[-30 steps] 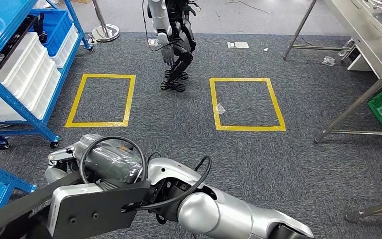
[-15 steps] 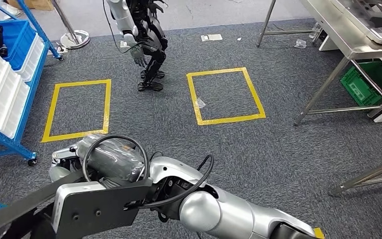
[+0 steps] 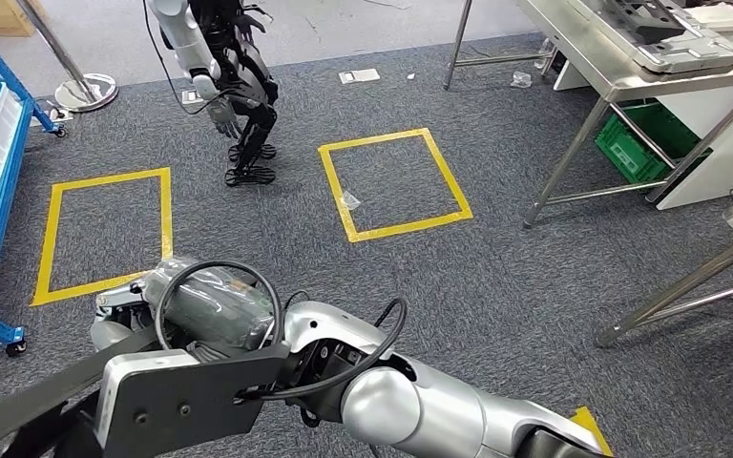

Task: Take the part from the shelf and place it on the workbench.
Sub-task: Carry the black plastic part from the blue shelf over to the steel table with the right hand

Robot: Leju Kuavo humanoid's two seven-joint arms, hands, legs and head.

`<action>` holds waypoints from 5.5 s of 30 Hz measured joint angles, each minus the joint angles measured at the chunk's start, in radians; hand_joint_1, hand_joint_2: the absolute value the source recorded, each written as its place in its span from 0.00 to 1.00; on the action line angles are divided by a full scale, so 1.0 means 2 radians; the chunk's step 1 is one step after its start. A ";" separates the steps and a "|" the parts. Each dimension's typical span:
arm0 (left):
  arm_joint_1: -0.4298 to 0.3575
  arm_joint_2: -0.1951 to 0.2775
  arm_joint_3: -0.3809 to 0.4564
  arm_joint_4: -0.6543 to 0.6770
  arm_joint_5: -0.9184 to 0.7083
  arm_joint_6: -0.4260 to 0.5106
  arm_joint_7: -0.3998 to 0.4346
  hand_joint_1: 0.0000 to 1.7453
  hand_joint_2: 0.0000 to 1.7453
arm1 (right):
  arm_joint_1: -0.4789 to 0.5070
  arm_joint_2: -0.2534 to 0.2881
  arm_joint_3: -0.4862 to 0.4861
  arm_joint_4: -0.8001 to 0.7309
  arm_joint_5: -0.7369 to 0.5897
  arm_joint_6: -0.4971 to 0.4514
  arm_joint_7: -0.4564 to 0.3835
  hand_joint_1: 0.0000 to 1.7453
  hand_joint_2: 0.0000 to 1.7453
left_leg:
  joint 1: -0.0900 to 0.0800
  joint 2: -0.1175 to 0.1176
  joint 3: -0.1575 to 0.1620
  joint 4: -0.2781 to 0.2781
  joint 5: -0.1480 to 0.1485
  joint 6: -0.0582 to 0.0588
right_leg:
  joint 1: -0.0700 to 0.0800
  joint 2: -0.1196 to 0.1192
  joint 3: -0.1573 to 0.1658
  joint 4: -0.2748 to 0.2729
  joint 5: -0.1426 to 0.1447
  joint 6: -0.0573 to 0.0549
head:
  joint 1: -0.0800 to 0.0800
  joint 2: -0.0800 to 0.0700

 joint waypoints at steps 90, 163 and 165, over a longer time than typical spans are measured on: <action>-0.001 -0.005 0.000 0.000 0.001 0.000 0.002 0.00 1.00 | 0.001 0.011 -0.001 0.016 0.008 -0.005 0.003 1.00 0.00 | -0.001 -0.009 -0.002 0.001 -0.005 -0.006 | 0.000 0.013 0.013 -0.025 0.010 -0.002 | 0.000 0.000; -0.001 -0.006 0.000 0.000 0.002 0.000 0.011 0.00 1.00 | -0.003 0.015 -0.008 0.015 0.009 -0.005 0.003 1.00 0.00 | -0.004 0.044 0.005 0.004 -0.016 -0.001 | 0.004 -0.049 0.008 -0.019 0.015 0.002 | 0.001 0.000; -0.001 -0.006 0.000 0.000 0.002 0.000 0.011 0.00 1.00 | -0.003 0.015 -0.008 0.015 0.009 -0.005 0.002 1.00 0.00 | -0.006 0.051 0.007 0.002 -0.016 -0.005 | 0.006 -0.046 0.009 -0.025 0.013 0.001 | 0.001 0.000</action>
